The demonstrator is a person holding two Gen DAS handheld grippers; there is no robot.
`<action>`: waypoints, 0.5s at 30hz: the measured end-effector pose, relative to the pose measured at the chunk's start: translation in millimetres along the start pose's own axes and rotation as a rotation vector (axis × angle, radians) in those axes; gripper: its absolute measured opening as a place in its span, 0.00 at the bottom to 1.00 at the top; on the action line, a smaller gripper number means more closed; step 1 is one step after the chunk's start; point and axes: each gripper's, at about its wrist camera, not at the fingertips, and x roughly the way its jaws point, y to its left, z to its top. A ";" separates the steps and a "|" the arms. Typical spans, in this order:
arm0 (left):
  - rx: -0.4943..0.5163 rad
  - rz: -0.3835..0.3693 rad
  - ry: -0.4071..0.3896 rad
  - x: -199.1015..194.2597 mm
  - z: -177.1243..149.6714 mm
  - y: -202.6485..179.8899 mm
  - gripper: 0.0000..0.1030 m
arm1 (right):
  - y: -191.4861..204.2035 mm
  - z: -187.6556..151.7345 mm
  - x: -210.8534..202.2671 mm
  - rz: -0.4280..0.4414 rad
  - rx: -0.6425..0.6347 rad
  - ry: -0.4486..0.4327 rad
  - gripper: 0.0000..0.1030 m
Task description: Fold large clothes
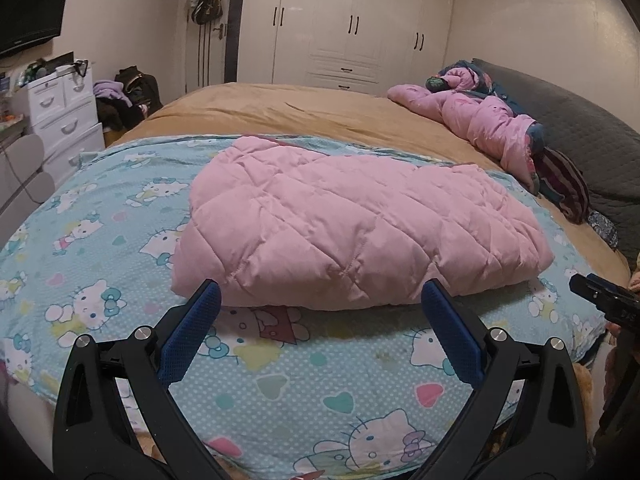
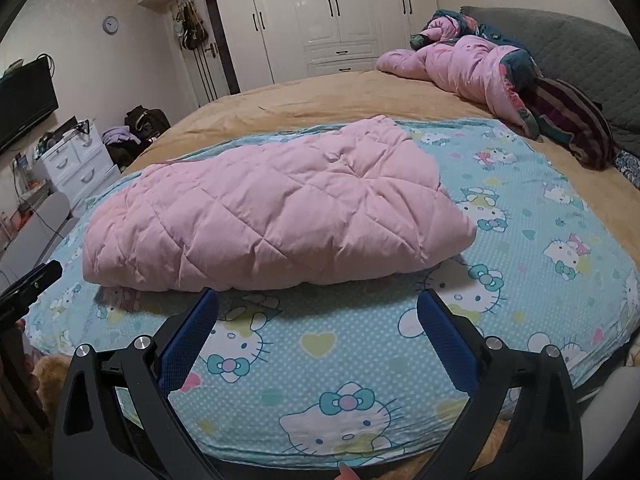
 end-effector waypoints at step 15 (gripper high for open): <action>0.003 0.026 0.025 5.2 -1.2 -0.2 0.91 | 10.1 0.4 1.2 0.010 -0.031 0.010 0.96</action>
